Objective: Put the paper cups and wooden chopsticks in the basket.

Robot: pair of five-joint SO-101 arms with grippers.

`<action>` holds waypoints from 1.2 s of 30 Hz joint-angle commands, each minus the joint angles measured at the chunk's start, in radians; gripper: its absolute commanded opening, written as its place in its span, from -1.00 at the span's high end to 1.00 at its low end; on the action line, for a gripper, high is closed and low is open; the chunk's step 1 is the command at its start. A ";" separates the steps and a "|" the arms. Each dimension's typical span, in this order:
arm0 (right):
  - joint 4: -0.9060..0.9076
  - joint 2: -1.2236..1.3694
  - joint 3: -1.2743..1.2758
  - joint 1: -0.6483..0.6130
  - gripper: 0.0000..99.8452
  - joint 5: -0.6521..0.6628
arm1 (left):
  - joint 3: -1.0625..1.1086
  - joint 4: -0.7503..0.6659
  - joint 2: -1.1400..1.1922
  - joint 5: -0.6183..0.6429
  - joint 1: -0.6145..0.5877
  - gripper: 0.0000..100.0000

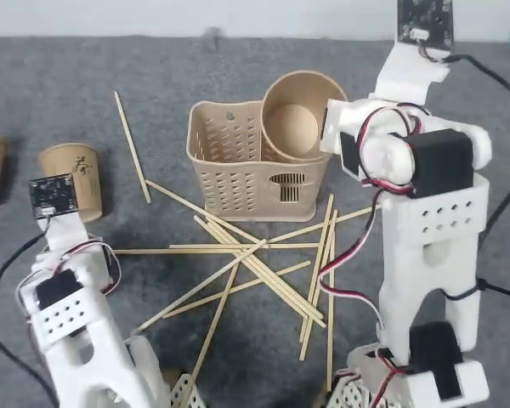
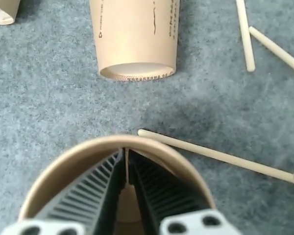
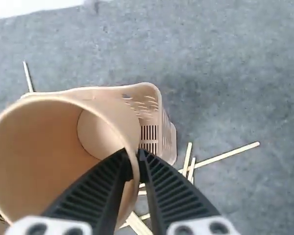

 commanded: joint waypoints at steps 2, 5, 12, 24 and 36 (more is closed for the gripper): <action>0.021 0.059 -0.008 0.018 0.99 0.025 | -0.004 -0.025 -0.002 0.005 0.006 0.97; 0.005 0.085 -0.025 0.016 0.98 0.025 | -0.004 -0.025 -0.002 0.005 0.006 0.97; 0.013 0.082 -0.029 0.016 0.82 0.025 | -0.004 -0.025 0.000 0.003 0.006 0.97; 0.028 -0.217 -0.026 0.028 0.64 0.023 | -0.004 -0.025 0.000 0.003 0.006 0.97; 0.039 -0.668 0.440 0.355 0.81 0.241 | -0.004 -0.025 0.000 0.003 0.006 0.97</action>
